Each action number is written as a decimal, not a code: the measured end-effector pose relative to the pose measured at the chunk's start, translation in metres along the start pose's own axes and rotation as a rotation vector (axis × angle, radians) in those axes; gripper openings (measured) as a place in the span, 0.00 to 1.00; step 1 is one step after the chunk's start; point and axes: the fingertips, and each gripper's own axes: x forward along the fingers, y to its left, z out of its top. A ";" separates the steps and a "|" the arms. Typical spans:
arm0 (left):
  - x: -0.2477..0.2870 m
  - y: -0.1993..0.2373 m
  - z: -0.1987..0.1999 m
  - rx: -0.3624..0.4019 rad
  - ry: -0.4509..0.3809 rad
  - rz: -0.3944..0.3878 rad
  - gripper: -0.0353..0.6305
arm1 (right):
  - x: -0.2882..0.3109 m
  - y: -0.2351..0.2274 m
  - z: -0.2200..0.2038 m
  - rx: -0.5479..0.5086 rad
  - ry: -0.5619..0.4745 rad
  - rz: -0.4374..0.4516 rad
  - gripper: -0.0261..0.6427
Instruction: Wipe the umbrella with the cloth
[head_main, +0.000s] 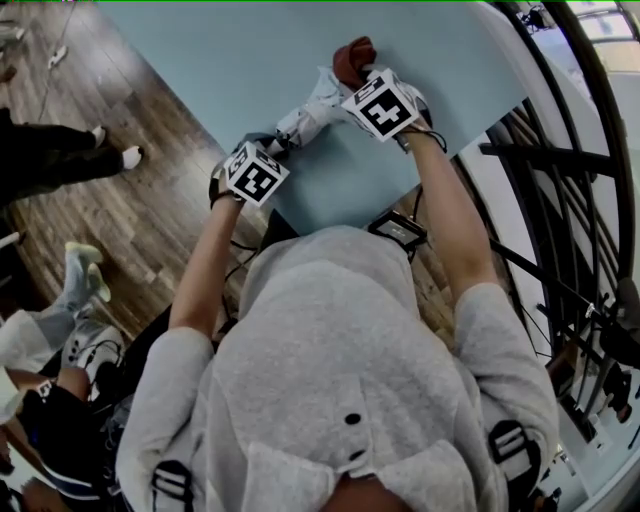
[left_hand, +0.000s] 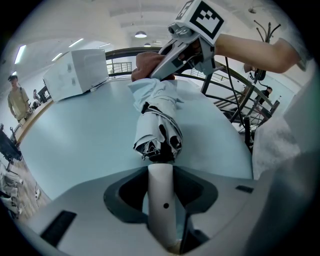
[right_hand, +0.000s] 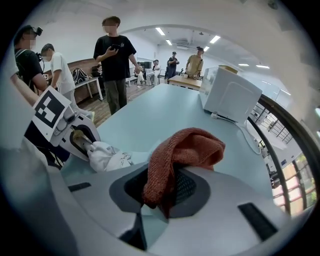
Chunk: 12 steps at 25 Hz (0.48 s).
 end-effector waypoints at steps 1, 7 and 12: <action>-0.001 0.000 0.000 0.004 -0.001 0.003 0.29 | -0.001 0.003 0.001 -0.002 -0.001 0.013 0.16; -0.003 -0.003 -0.001 0.013 -0.006 0.015 0.29 | 0.000 0.022 0.000 -0.063 0.028 0.029 0.15; -0.002 0.003 0.002 0.014 -0.005 0.024 0.29 | 0.001 0.025 0.008 -0.068 0.021 0.059 0.15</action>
